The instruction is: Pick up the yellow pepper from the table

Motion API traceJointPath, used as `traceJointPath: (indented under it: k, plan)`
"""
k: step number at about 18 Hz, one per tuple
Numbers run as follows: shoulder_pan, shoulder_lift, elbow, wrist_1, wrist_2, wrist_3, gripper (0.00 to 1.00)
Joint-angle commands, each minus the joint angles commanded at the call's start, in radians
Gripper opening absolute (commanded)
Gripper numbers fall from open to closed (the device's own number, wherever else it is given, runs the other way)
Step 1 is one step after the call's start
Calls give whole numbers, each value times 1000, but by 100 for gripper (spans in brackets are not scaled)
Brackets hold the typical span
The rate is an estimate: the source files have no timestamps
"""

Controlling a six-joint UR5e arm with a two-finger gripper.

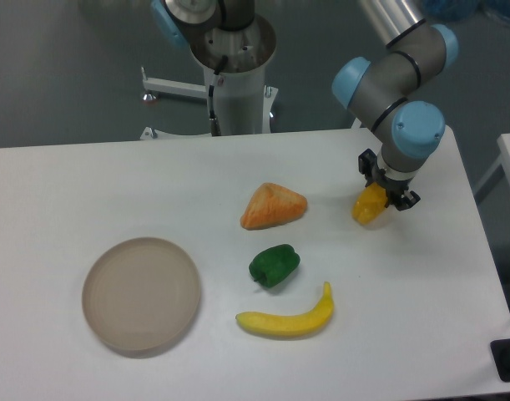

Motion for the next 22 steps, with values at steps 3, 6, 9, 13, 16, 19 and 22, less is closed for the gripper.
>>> traceJointPath:
  k: [3,6,9,13,16,19,22]
  plan:
    - [-17,-28,80,-5,-57,-8,51]
    - [-38,-54,143,-3,-77,-6,51]
    - [-66,-89,215,-3,-112,-17,51]
    - [-75,-115,265,0,-138,-17,51]
    - [-75,-123,276,0,-137,-15,51]
    - [-83,-123,273,0,-135,-15,51]
    - [-86,-124,276,2,-135,-17,51]
